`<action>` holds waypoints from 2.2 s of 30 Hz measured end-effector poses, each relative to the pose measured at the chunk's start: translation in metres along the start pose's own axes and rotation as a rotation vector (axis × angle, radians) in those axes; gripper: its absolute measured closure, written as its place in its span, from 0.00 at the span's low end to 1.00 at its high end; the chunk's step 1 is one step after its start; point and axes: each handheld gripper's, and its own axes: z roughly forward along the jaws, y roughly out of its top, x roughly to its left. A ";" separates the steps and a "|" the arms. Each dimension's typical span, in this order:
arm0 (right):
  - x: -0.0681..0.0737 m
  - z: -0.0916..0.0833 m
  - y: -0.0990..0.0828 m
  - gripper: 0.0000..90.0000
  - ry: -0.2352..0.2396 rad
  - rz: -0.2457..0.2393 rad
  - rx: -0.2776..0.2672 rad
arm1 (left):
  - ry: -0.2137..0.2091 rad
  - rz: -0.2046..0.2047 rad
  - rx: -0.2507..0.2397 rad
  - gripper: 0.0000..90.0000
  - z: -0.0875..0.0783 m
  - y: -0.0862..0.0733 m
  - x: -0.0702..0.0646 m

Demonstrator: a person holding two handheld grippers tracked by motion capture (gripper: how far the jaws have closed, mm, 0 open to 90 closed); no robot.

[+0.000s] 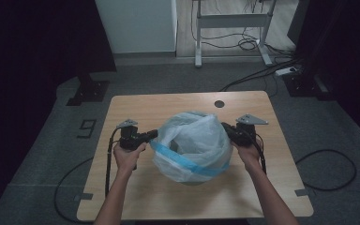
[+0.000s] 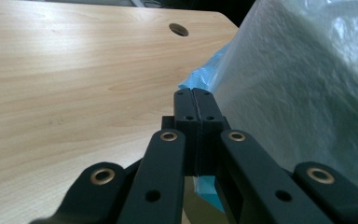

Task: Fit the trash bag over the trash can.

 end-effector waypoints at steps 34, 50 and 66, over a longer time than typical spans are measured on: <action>0.015 -0.051 0.000 0.61 -0.055 0.105 -0.189 | -0.016 -0.018 0.013 0.99 0.006 -0.008 0.005; 0.075 -0.124 -0.046 0.55 0.219 -0.006 -0.218 | -0.013 0.014 -0.028 0.98 -0.006 -0.007 -0.004; 0.124 -0.107 -0.059 0.65 0.405 -0.153 -0.162 | -0.007 0.017 -0.037 0.98 -0.012 -0.010 -0.005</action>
